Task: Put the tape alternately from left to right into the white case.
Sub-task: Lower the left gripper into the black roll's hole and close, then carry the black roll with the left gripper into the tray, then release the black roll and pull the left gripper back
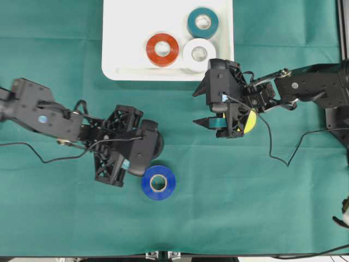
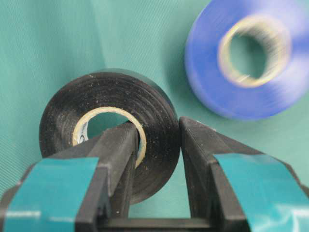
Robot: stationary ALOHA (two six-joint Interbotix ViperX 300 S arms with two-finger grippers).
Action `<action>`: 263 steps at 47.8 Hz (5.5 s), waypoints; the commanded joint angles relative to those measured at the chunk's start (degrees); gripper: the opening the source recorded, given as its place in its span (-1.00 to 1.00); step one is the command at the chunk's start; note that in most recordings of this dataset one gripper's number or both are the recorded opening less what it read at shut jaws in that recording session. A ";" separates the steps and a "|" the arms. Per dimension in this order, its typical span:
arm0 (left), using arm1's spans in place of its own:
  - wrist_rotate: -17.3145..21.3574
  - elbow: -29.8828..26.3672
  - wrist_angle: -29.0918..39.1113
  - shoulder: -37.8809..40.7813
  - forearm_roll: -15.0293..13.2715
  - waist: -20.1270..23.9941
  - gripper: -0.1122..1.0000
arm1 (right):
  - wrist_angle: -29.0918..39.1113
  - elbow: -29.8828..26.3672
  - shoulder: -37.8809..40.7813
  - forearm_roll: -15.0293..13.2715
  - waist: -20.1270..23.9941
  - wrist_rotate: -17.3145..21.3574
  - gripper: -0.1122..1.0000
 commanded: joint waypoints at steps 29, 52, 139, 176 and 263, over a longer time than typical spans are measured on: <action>0.53 0.09 7.21 -6.42 0.18 3.78 -0.86 | -0.18 -0.70 -0.62 0.18 0.18 0.09 0.73; 0.62 -0.53 3.78 -7.29 0.18 20.21 -0.86 | -0.35 -0.70 -0.62 0.18 0.26 0.09 0.73; 14.15 -11.16 -8.09 8.35 0.18 37.18 -0.81 | -0.26 -0.44 -0.53 0.09 0.35 0.00 0.73; 13.89 -4.75 -8.09 2.37 0.18 34.80 0.48 | -0.44 -0.53 -0.53 0.18 0.35 0.00 0.73; 5.98 6.42 -4.66 -6.24 -0.09 10.72 0.47 | -0.53 -0.44 -0.53 0.18 0.26 0.00 0.73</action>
